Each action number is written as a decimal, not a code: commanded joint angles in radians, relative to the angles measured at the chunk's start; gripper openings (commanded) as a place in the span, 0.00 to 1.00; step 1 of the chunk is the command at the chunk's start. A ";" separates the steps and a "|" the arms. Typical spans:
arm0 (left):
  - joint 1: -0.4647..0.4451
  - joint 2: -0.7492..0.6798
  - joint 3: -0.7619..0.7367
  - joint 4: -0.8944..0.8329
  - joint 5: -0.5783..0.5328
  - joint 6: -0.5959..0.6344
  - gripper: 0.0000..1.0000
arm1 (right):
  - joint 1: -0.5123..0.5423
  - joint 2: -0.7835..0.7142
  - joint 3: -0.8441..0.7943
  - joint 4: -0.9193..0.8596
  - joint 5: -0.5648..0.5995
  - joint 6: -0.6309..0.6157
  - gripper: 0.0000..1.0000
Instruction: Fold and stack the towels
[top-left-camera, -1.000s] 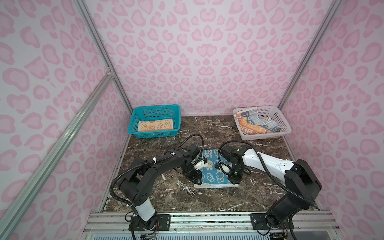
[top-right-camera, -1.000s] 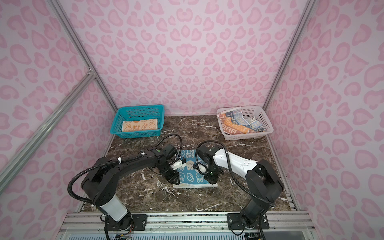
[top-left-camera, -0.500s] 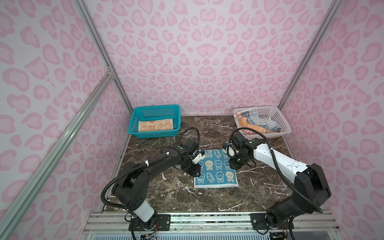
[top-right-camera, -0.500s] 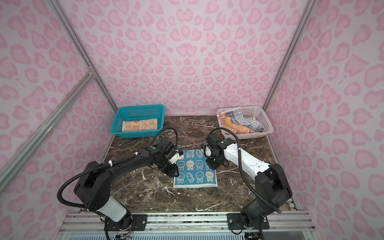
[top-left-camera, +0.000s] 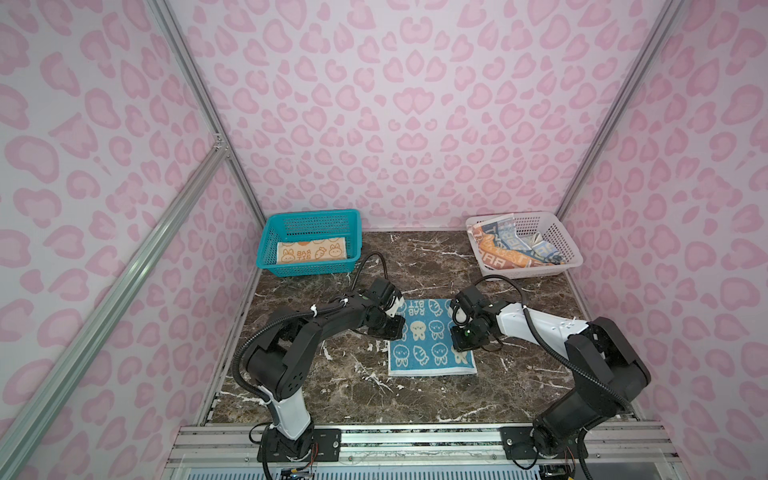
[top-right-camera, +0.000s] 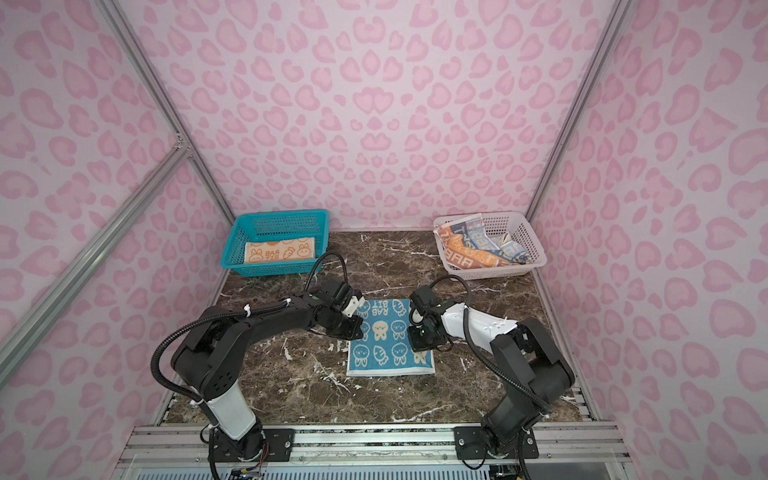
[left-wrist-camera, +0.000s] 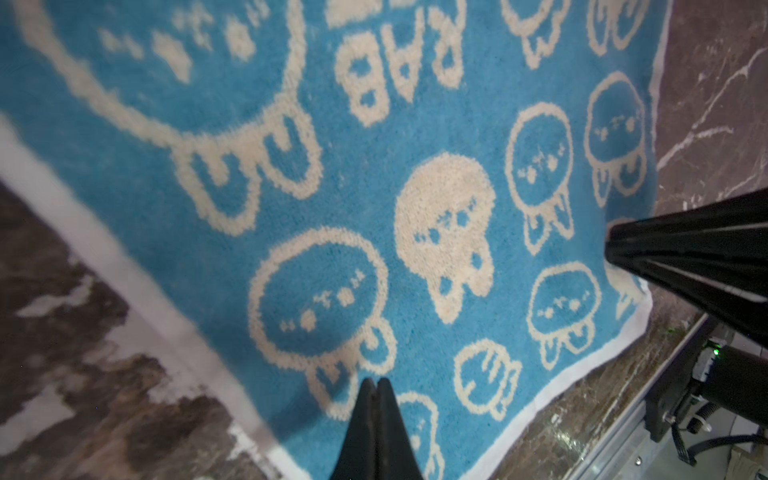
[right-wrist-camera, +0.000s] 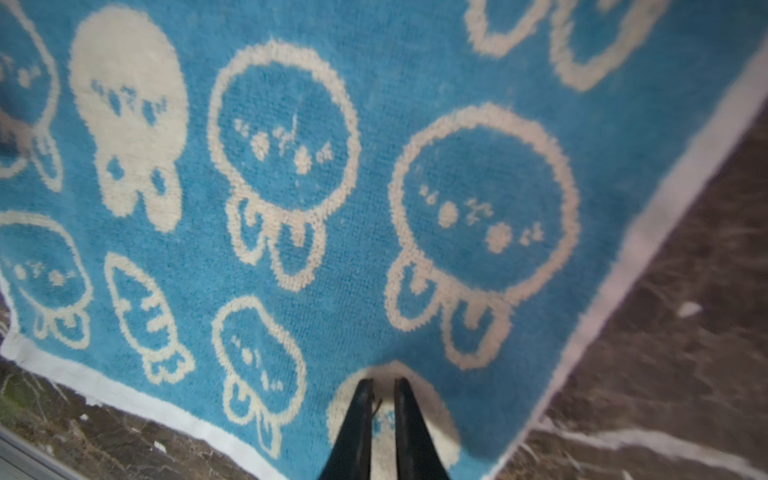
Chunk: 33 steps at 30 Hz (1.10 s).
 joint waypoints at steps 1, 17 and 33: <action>0.021 0.029 0.004 -0.014 -0.052 0.008 0.03 | 0.019 0.059 0.014 0.011 0.081 0.063 0.12; 0.098 -0.004 -0.005 -0.033 -0.033 0.086 0.03 | 0.079 0.062 0.139 0.014 0.126 -0.028 0.15; 0.141 -0.113 0.170 0.034 -0.235 0.008 0.51 | -0.105 0.044 0.259 0.134 0.221 -0.051 0.48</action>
